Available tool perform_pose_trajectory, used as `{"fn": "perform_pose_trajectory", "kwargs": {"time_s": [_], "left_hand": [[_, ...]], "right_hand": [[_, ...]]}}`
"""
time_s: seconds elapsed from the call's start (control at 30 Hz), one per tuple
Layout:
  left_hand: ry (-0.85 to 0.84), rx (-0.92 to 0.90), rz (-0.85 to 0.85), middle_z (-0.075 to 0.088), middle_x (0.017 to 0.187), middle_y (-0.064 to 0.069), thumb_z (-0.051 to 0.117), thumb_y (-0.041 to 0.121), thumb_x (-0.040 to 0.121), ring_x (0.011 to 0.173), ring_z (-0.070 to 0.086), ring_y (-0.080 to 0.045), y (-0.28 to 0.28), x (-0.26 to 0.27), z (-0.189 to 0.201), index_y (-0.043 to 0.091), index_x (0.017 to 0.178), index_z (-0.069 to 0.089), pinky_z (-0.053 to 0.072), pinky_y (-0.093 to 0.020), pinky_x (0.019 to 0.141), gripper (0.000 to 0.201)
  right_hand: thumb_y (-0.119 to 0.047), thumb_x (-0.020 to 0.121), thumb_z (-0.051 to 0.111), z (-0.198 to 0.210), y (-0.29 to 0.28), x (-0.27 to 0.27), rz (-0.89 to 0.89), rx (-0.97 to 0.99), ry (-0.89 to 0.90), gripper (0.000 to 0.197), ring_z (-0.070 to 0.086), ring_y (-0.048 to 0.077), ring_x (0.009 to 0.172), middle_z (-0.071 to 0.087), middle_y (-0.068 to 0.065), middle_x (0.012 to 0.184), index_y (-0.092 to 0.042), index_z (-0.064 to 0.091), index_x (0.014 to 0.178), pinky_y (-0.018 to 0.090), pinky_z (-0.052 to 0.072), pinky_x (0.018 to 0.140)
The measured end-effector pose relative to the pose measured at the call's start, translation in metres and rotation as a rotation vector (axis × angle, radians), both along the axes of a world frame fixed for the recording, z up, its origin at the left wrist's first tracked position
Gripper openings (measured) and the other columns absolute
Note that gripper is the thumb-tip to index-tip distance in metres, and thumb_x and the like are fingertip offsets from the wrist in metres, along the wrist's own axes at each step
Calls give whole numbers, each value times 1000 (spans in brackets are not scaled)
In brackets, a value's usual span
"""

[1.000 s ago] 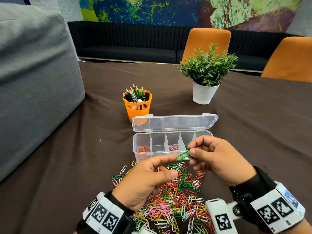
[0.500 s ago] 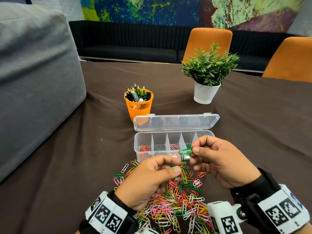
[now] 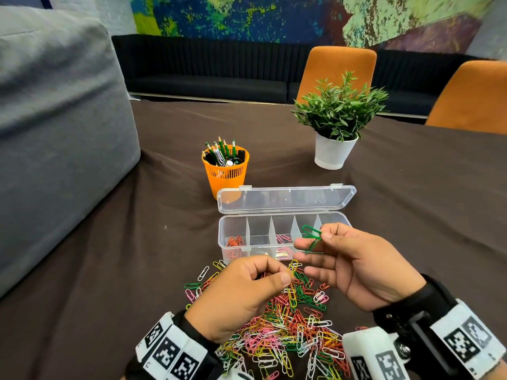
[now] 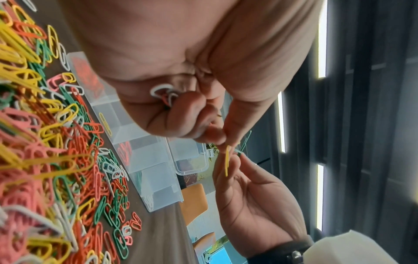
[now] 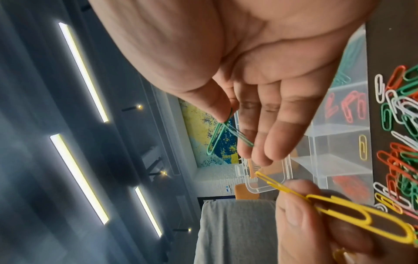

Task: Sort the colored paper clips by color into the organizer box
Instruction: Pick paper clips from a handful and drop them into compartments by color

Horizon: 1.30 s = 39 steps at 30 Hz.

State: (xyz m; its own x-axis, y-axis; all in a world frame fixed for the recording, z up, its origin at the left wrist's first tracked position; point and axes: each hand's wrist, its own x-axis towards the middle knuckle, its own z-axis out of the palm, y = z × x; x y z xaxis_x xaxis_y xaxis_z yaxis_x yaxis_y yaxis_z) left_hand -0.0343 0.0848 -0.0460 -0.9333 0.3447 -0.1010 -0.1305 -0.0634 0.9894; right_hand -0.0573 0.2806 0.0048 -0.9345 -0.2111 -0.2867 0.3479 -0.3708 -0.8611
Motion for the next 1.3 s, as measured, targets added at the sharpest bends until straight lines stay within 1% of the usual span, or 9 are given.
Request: {"fn": "perform_pose_trajectory", "kwargs": {"time_s": [0.27,0.53,0.63,0.7,0.77,0.93,1.03,1.13,1.3], "left_hand": [[-109,142,39,55,66,-5,78,17,79,49,30,-8,-10,2,-2,8,83,69,24,-17,40,14],[-119,136,138,54,65,-5,72,16,77,48,29,-7,-19,-4,-5,14,70,69,21,-17,39,8],[-130,124,160,54,65,-5,72,13,80,49,29,-8,-21,-5,-6,9,75,69,23,-17,38,7],[-131,110,184,55,65,-5,70,10,84,48,30,-7,-23,-6,-8,5,80,69,24,-17,37,6],[-126,88,206,55,65,-5,68,7,87,47,30,-7,-26,-8,-8,5,81,68,24,-17,37,7],[-42,-62,256,57,66,-6,68,11,90,45,29,-10,-39,-30,3,6,81,70,24,-17,40,10],[54,-205,309,59,65,-4,70,14,90,41,35,-5,-42,-54,13,8,80,73,28,-17,39,12],[128,-388,294,62,62,1,72,21,90,38,39,-2,-33,-80,17,11,77,73,33,-18,41,17],[17,-422,329,58,66,0,64,23,95,47,38,-11,-23,-92,11,7,93,75,32,-20,44,20]], "right_hand": [[-4,99,42,-1,10,-4,-98,-8,-27,16,73,27,69,71,20,85,-9,52,87,31,59,57],[4,97,44,-6,33,-66,-204,596,130,19,71,23,72,69,22,90,-9,49,84,27,58,59],[5,92,50,-11,30,-80,-157,756,173,16,72,26,78,69,22,91,-8,52,83,38,59,70],[3,86,59,-13,26,-84,-107,883,250,13,72,26,85,74,12,92,-10,59,83,45,59,80],[1,83,60,-12,23,-84,-46,994,353,18,70,18,83,76,-1,90,-16,65,85,41,57,84],[5,83,63,-20,41,-73,-232,824,376,19,60,2,66,70,-4,83,-12,69,88,21,45,70],[4,82,66,-39,55,-67,-371,757,270,17,56,14,72,65,5,83,-12,67,88,24,40,65],[-2,85,66,-50,60,-58,-303,733,158,12,49,13,74,63,6,85,-11,66,93,25,34,59],[-11,85,68,-58,67,-46,-272,756,196,6,56,10,79,70,0,85,-15,72,87,26,38,70]]}}
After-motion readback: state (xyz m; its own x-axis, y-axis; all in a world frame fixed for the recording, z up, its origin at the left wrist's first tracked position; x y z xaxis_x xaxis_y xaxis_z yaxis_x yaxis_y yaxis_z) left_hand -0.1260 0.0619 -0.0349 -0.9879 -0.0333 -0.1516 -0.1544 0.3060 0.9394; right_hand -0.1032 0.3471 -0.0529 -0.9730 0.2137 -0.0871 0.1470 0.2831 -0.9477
